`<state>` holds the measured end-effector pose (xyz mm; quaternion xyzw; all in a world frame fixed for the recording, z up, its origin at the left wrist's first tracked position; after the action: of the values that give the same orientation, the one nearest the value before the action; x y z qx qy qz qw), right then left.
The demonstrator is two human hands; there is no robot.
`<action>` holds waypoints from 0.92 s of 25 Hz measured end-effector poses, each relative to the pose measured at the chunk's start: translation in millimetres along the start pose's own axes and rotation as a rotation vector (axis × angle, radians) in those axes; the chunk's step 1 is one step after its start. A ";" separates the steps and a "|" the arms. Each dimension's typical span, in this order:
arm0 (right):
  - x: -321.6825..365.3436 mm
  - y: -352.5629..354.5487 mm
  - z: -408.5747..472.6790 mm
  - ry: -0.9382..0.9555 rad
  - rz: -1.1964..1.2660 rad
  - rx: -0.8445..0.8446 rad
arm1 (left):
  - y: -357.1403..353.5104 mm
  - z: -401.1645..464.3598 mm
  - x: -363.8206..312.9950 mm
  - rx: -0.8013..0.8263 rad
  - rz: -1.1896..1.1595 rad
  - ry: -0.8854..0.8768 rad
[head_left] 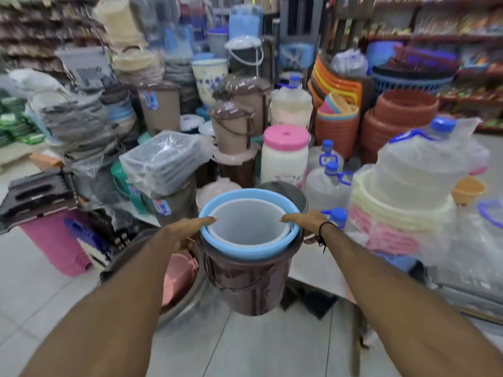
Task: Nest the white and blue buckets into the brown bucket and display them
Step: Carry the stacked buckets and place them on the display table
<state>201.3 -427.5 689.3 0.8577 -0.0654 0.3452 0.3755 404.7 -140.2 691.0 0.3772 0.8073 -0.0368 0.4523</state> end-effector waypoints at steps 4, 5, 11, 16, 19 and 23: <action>67.8 65.8 27.3 0.090 0.058 -0.188 | 7.3 26.0 -95.1 -0.033 -0.127 -0.184; 78.7 79.4 38.7 0.103 0.076 -0.221 | 5.3 34.1 -115.9 -0.037 -0.151 -0.230; 128.2 148.7 128.0 0.163 0.044 -0.365 | -29.1 119.3 -213.5 -0.038 -0.167 -0.321; 111.4 148.4 248.0 0.068 0.012 -0.272 | -74.3 220.8 -231.9 -0.024 -0.084 -0.253; 84.6 128.7 306.8 -0.029 -0.028 -0.198 | -96.7 271.8 -213.1 -0.016 -0.012 -0.174; 53.0 85.6 349.7 -0.132 -0.049 -0.094 | -112.8 323.1 -166.4 -0.028 0.056 -0.031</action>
<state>399.3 -721.5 606.8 0.8613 -0.0852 0.2754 0.4185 610.2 -445.9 595.4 0.3926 0.7897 -0.0185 0.4711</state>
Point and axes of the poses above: each hand's wrist, its own z-axis towards the middle knuckle, its own y-axis out of the back of the hand, x = y × z, the point moved 8 cm from there along z, towards the middle knuckle, and after that the axes turned 8 degrees about -z, right-handed, at the moved point
